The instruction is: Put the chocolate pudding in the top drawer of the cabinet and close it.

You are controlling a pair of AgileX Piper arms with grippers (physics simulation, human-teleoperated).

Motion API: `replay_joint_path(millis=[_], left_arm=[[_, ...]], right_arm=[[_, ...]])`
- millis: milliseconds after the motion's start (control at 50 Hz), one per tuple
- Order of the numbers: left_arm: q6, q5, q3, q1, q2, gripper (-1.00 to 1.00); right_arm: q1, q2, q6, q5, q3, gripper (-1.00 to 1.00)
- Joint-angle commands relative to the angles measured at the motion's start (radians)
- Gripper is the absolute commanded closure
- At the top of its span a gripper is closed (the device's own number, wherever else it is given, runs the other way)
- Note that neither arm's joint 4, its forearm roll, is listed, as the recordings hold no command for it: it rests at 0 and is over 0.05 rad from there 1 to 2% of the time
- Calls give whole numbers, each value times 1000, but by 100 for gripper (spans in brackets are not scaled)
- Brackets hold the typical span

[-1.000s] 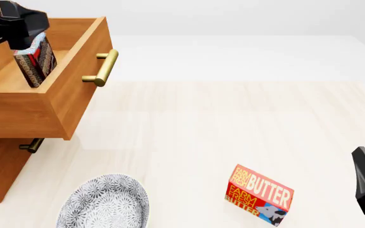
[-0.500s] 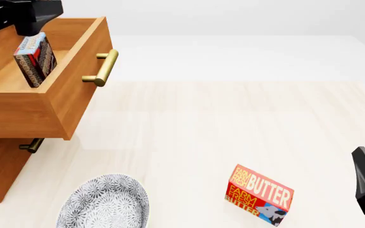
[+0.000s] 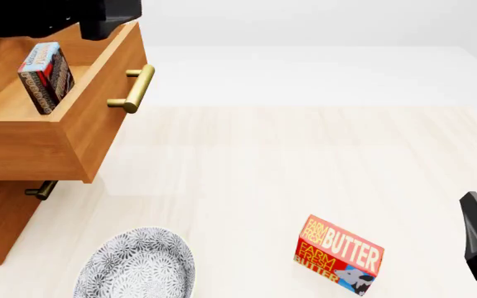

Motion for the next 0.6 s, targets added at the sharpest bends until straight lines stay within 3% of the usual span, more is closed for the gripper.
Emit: replay_joint_path(millis=[20,180,600], left_arm=[[-67,4,-37,-86,61,-100],[-106,14,-53,-156,117,-100],[-146,33,-82,-174,192,-100]], right_arm=[[0,0,0,0,0,-100],[0,0,0,0,0,-100],[0,0,0,0,0,-100]])
